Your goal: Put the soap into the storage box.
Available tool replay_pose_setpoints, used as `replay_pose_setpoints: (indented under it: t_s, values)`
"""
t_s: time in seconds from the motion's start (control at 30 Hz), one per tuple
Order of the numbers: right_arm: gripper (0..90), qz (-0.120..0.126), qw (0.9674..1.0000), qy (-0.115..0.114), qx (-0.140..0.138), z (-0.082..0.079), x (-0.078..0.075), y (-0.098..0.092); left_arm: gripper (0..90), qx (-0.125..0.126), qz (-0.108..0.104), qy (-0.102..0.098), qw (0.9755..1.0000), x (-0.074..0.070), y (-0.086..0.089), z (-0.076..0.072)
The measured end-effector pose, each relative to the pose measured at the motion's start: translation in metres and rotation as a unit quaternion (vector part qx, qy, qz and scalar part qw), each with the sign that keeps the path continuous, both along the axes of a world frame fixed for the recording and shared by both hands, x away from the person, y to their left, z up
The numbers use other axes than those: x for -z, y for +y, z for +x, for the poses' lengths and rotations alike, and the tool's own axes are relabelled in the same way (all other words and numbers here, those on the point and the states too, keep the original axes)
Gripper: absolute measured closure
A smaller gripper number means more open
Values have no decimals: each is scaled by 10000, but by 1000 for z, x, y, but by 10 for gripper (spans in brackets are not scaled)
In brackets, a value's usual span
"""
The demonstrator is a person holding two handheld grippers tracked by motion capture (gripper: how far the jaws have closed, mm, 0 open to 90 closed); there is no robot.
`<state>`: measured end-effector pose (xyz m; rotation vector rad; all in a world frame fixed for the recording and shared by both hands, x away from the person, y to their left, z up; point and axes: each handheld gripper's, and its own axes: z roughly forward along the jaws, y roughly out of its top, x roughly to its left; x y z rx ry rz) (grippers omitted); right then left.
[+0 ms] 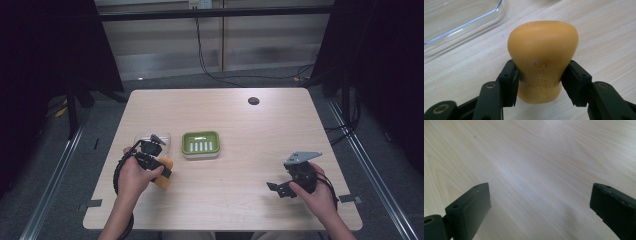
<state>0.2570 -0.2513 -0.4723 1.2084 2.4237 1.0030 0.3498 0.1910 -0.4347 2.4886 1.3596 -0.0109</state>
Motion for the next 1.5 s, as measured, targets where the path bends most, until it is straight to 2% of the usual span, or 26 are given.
replay_pose_setpoints:
  t_s: [0.2, 0.23, 0.27, 0.3, 0.37, 0.4, 0.47, 0.5, 0.53, 0.6, 0.63, 0.73, 0.93, 0.97, 1.0, 1.23, 1.5]
  values:
    - [28, 21, 10000, -30, -11, 0, -1, 0, 495, 7, -5, 25, 10000, -1, -3, 2]
    - [28, 26, 10000, -26, -16, 0, 0, 0, 495, 82, 27, 35, 10000, -2, -3, 4]
    - [28, 33, 10000, -21, -22, 0, 0, 0, 495, 8, -5, 19, 10000, -3, -4, 3]
    - [28, 36, 10000, -21, -26, 0, 0, 0, 495, 84, -1, 42, 10000, -5, -5, 5]
    - [28, 27, 10000, -6, -1, 0, -1, 0, 495, 29, -30, 26, 10000, -7, -6, 6]
    - [28, 30, 10000, -19, -14, 0, -1, 0, 495, 100, -2, 29, 9999, -9, -6, 7]
    - [28, 27, 10000, -13, 1, 0, -1, 0, 495, 98, -12, 24, 9999, -10, -6, 8]
    - [28, 33, 10000, -12, 0, 0, -1, 0, 495, 8, -76, -10, 10000, -11, -7, 8]
    - [28, 27, 10000, -17, 4, 0, -1, 0, 495, 77, -12, 23, 10000, -13, -8, 9]
    - [28, 31, 10000, -17, 1, 0, -1, 0, 495, 16, -38, -15, 10000, -15, -9, 9]
    - [28, 27, 10000, -35, -3, 0, -1, 0, 495, 117, -19, 31, 9999, -17, -8, 11]
    - [28, 22, 10000, -25, -4, 0, -1, 0, 495, 92, -4, 13, 10000, -20, -9, 13]
    - [28, 37, 10000, -37, -11, 0, -1, -1, 494, 209, 51, 28, 9998, -25, -10, 17]
    - [28, 28, 10000, -22, 19, 0, -2, -1, 495, 125, 20, -7, 9999, -25, -11, 17]
    - [28, 31, 10000, -23, 20, 0, -2, -1, 495, 188, 73, 28, 9998, -27, -10, 19]
    - [28, 49, 10000, -61, 49, 0, -2, -2, 495, 163, 53, 7, 9999, -33, -15, 23]
    - [27, 30, 9999, -81, 82, 0, -3, -3, 495, 244, 68, 46, 9997, -40, -17, 28]
